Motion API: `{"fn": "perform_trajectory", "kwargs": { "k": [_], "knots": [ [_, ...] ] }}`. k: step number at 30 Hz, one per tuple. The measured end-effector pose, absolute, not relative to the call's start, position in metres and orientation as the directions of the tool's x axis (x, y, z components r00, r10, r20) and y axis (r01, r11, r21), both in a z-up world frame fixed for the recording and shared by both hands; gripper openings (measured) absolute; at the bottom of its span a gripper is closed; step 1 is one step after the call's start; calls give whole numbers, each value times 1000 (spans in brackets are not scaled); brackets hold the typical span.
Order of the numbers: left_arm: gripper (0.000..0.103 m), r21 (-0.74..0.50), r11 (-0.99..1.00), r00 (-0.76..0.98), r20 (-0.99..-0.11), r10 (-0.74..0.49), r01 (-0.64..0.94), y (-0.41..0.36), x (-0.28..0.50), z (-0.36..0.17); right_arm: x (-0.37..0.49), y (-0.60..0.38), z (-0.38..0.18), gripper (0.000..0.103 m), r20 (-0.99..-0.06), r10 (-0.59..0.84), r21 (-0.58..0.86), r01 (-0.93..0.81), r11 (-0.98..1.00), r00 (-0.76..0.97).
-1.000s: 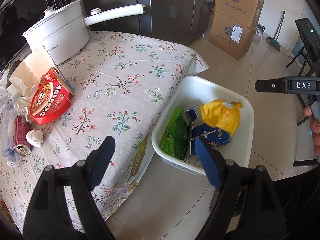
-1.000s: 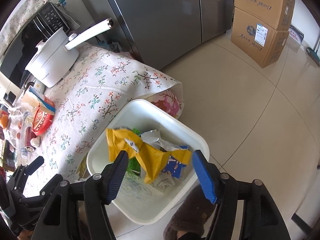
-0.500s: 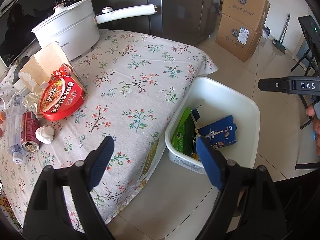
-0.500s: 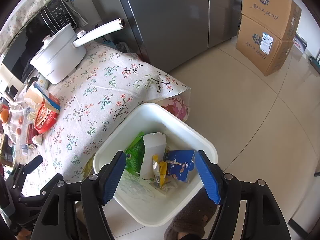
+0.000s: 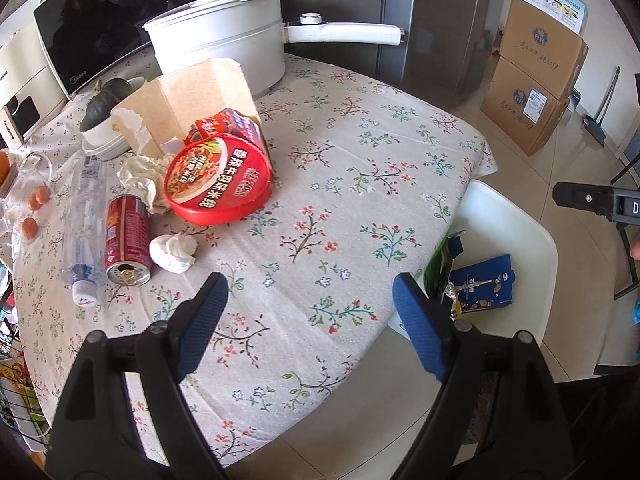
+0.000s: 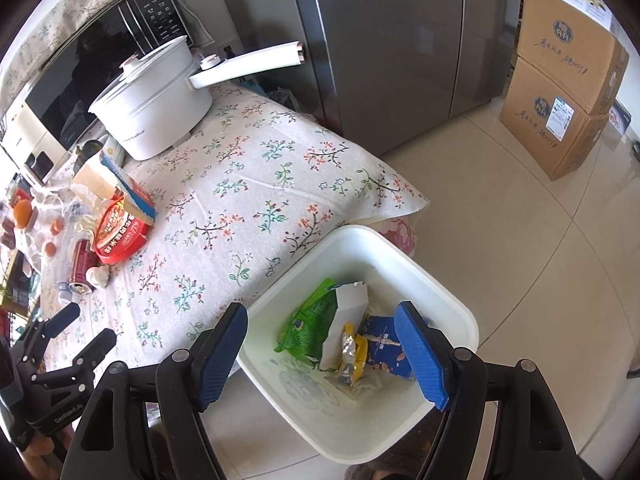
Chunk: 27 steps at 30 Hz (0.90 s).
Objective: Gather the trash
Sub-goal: 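Move both grippers back over the table toward the red can, then grasp the red can with the left gripper while the right gripper grasps the white tissue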
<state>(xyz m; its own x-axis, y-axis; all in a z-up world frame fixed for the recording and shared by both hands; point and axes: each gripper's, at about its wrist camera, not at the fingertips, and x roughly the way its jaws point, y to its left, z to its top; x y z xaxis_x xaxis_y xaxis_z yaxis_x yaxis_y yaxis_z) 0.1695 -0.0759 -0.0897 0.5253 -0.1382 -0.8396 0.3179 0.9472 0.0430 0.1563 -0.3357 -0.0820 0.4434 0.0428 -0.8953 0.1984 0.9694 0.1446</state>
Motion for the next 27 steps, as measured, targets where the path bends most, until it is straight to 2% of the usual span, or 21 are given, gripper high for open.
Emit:
{"fn": "perform_trajectory", "kwargs": {
  "k": [9,17,18,23,27],
  "knots": [
    [84,0,991,548,-833,-74,133,5,197,-80,186,-282,-80,80,-894,72,142,127,982,442],
    [84,-57,998,540,-840,-48,0,54,235,-102,215,-234,-86,81,-898,83,124,66,990,432],
    [83,-68,998,541,-840,-52,-10,58,240,-105,219,-228,-88,81,-899,77,114,60,992,430],
    [65,-106,993,520,-852,-67,-46,68,260,-121,239,-202,-100,81,-912,76,93,22,995,402],
    [62,-102,992,491,-869,-53,-73,71,270,-137,249,-184,-105,81,-915,89,96,-1,995,393]
  ]
}}
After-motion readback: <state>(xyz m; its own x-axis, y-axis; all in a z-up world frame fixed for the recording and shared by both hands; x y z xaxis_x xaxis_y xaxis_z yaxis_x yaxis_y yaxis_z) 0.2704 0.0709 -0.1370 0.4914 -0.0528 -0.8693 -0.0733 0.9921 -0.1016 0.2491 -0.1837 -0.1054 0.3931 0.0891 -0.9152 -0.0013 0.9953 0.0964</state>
